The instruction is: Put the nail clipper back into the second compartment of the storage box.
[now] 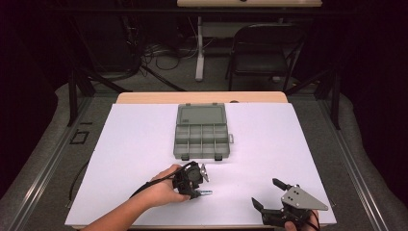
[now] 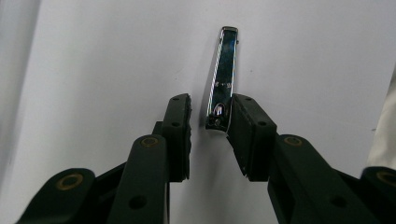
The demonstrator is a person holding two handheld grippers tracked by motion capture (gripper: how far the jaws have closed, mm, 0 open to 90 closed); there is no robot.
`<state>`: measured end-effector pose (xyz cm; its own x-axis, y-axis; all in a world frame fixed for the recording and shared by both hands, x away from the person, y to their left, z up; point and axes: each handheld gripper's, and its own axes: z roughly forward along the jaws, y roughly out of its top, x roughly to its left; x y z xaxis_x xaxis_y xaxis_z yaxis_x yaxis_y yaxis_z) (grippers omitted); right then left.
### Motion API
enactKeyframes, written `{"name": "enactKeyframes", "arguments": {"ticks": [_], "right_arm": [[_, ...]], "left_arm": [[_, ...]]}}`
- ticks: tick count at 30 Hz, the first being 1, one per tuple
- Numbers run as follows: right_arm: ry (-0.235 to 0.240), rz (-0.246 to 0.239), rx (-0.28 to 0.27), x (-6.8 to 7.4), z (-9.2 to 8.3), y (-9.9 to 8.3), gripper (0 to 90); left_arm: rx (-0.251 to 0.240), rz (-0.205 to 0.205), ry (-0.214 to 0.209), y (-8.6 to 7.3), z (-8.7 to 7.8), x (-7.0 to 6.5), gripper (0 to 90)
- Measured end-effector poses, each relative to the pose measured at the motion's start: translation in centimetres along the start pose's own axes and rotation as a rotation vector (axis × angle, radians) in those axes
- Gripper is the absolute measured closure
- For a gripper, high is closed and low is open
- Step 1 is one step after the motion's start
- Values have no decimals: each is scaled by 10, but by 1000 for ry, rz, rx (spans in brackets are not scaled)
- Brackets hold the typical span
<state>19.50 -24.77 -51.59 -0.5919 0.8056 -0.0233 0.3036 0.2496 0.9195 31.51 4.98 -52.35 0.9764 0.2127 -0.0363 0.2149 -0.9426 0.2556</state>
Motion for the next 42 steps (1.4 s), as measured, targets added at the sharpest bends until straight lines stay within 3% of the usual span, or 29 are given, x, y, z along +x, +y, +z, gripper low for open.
{"name": "enactKeyframes", "arguments": {"ticks": [31,42], "right_arm": [[7,-10,0,-1,1,0,129],[1,-6,3,-1,0,0,133]], "left_arm": [[64,2,-3,8,3,-3,781],[42,-8,-11,5,3,-2,791]]}}
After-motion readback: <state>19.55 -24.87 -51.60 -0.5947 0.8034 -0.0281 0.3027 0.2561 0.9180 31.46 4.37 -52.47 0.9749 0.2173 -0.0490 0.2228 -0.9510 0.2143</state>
